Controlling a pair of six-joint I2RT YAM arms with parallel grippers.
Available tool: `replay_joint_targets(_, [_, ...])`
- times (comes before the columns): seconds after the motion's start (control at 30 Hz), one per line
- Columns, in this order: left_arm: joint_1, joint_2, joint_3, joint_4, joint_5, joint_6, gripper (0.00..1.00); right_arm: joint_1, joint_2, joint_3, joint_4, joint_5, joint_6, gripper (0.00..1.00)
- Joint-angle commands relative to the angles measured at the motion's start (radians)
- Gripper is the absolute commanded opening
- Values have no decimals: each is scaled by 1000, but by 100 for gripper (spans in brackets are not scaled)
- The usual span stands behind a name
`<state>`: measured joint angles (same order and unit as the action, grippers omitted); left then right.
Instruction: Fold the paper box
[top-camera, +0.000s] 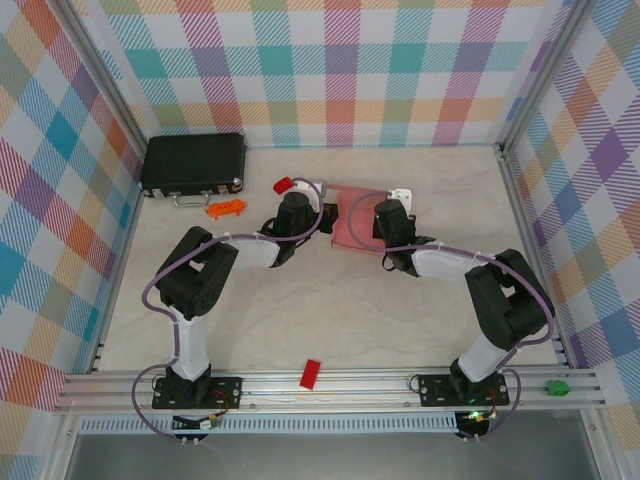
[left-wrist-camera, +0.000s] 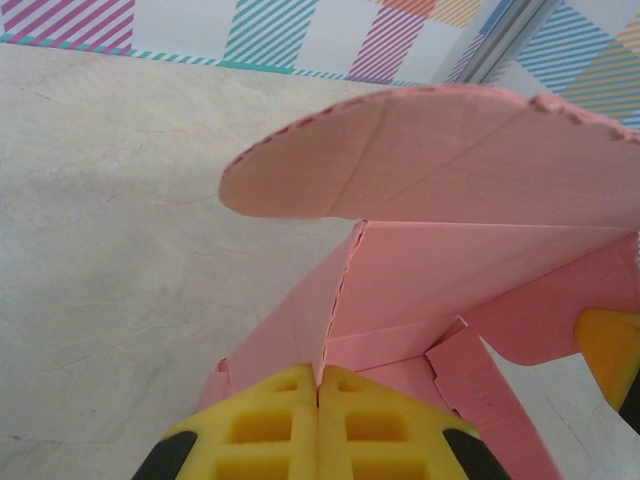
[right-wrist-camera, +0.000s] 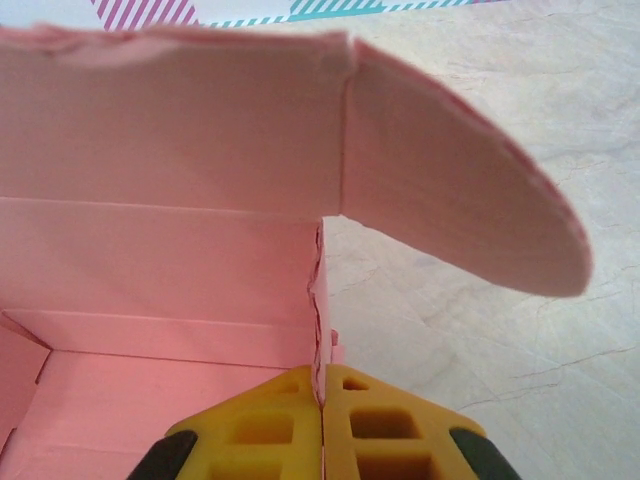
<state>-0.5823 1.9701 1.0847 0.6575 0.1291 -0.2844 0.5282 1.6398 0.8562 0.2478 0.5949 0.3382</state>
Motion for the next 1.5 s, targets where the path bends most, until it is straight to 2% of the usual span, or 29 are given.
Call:
replay_joint_targets(0.0, [-33, 12, -18, 34, 37, -4, 0, 20, -20, -26, 7, -25, 25, 8])
replay_joint_targets(0.77, [-54, 0, -103, 85, 56, 19, 0, 50, -54, -99, 32, -10, 43, 8])
replay_joint_targets(1.47, [-67, 6, -199, 137, 25, 19, 0, 91, -44, -154, 45, 17, 66, 9])
